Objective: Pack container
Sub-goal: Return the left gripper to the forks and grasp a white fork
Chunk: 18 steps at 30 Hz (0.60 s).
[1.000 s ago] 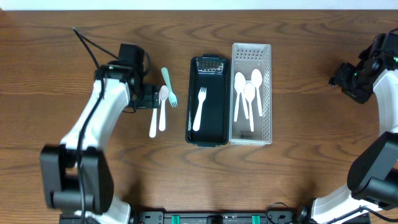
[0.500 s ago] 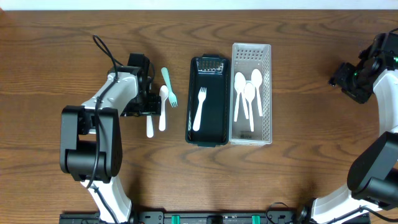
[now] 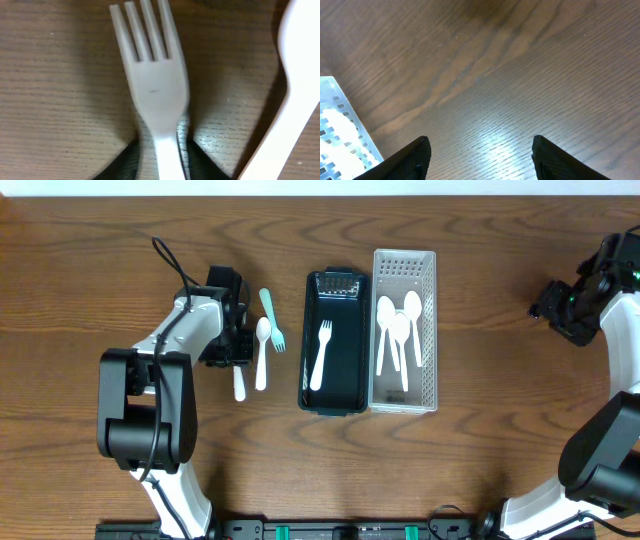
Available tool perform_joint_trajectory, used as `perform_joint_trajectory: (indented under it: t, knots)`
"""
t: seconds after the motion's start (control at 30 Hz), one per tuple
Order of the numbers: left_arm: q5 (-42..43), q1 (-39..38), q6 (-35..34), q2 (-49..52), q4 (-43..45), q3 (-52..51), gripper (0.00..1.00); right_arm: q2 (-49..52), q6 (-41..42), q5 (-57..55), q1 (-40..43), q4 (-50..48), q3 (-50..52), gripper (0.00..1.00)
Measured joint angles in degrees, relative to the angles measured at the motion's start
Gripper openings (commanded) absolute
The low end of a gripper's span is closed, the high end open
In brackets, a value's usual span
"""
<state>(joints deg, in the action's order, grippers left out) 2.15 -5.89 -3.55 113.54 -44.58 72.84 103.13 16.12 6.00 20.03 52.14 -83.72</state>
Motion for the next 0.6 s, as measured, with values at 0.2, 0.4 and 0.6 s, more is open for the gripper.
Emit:
perform_joint_trajectory:
  t: [0.2,0.4,0.6]
  knots:
    - [-0.02,-0.11,-0.7,0.07,-4.94,0.57,0.19,0.0,-0.02,0.02,0.0,0.04,0.0,0.68]
    - [2.93,-0.35,-0.98,-1.38,-15.26,8.17,0.06,0.0,-0.02,0.02,0.0,0.11,0.0,0.68]
    - [14.73,-5.46,-1.6,-11.61,-13.64,15.87,0.05,0.0,-0.02,0.02,0.0,0.13,0.0,0.68]
